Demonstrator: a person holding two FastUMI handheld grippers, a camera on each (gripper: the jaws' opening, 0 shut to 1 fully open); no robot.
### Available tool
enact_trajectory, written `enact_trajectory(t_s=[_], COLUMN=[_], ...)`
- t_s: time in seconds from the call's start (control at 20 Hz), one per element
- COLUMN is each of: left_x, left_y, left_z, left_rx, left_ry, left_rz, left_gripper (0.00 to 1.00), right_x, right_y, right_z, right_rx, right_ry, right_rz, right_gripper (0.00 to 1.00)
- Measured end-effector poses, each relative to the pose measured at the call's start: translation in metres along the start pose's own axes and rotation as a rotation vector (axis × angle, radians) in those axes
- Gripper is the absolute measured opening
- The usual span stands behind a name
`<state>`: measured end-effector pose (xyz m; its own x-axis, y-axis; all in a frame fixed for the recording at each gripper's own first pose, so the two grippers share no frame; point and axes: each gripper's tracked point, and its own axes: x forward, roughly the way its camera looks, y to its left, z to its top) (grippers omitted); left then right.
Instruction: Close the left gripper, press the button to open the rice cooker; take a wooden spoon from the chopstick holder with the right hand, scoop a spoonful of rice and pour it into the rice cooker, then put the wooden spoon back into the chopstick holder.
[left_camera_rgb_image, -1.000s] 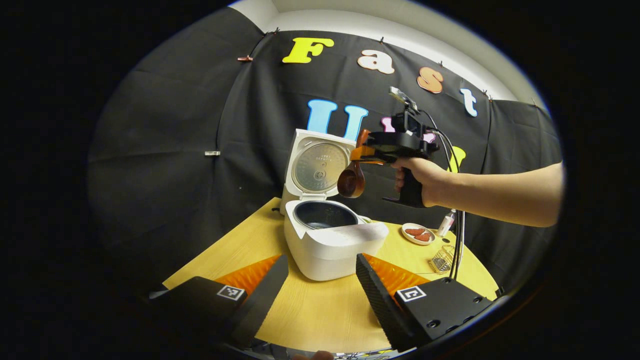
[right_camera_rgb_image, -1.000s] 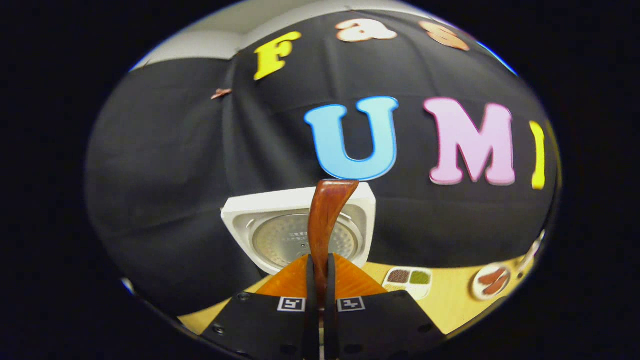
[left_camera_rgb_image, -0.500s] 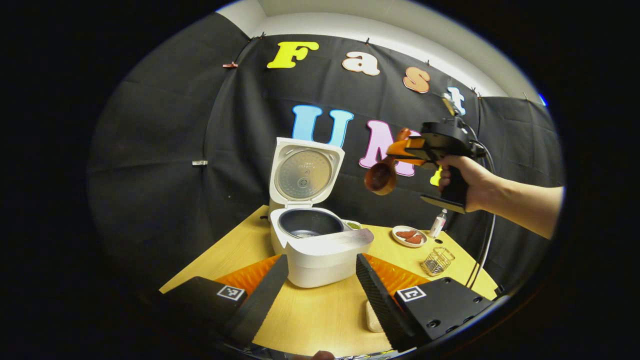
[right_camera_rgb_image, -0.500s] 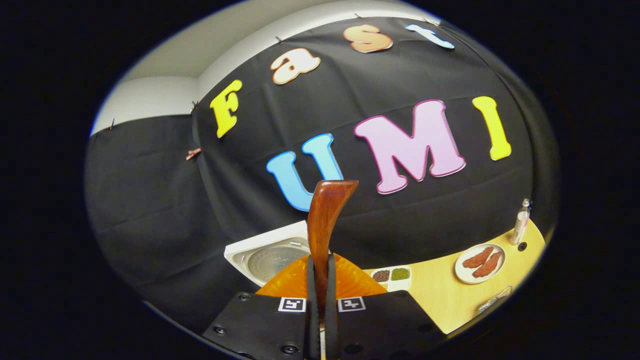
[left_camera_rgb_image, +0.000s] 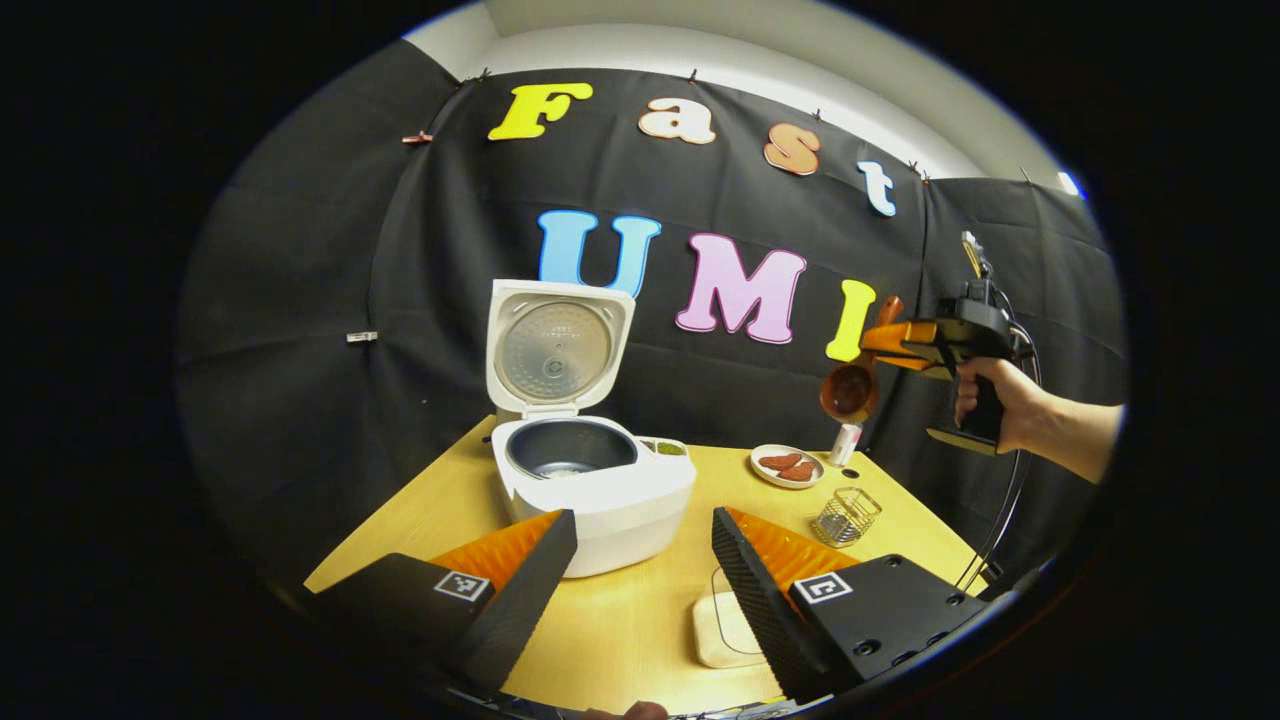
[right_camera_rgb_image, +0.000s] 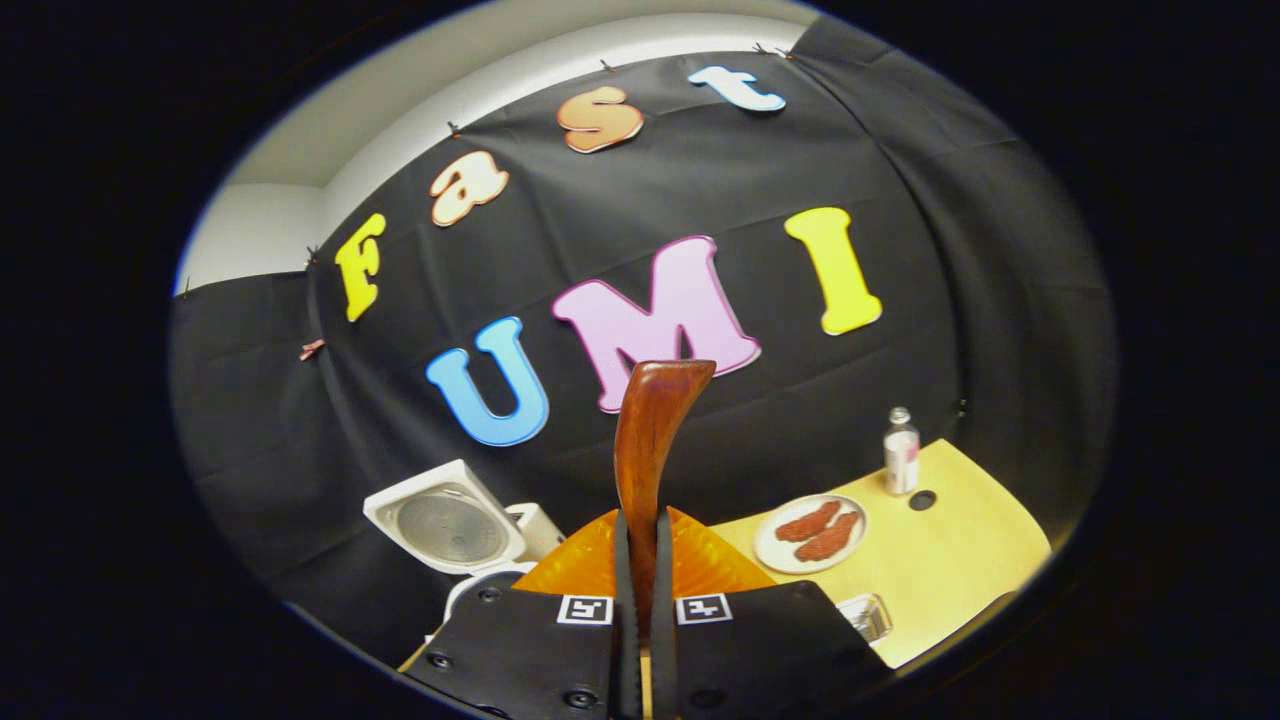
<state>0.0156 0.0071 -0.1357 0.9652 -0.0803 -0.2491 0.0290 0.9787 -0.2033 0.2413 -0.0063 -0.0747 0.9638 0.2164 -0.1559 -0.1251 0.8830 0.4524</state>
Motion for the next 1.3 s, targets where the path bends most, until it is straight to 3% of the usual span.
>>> enact_trajectory(t_s=[0.25, 0.45, 0.9, 1.3], left_x=[0.002, 0.006, 0.016, 0.016], left_y=[-0.02, -0.036, -0.069, -0.072], left_z=[0.003, 0.002, -0.015, -0.022], left_rx=[0.022, 0.07, 0.137, 0.136], left_ry=[0.015, 0.028, 0.081, 0.103], left_rz=[0.002, -0.003, 0.007, 0.024], left_gripper=[0.95, 0.94, 0.95, 0.95], right_x=[-0.007, 0.002, 0.031, 0.039], right_y=[-0.096, -0.145, -0.19, -0.195], right_z=[-0.027, -0.053, -0.134, -0.169], right_rx=[0.016, 0.025, 0.032, 0.046], right_ry=[0.029, 0.055, 0.144, 0.227], right_rz=[-0.112, -0.159, -0.192, -0.187], right_gripper=[0.08, 0.08, 0.1, 0.13])
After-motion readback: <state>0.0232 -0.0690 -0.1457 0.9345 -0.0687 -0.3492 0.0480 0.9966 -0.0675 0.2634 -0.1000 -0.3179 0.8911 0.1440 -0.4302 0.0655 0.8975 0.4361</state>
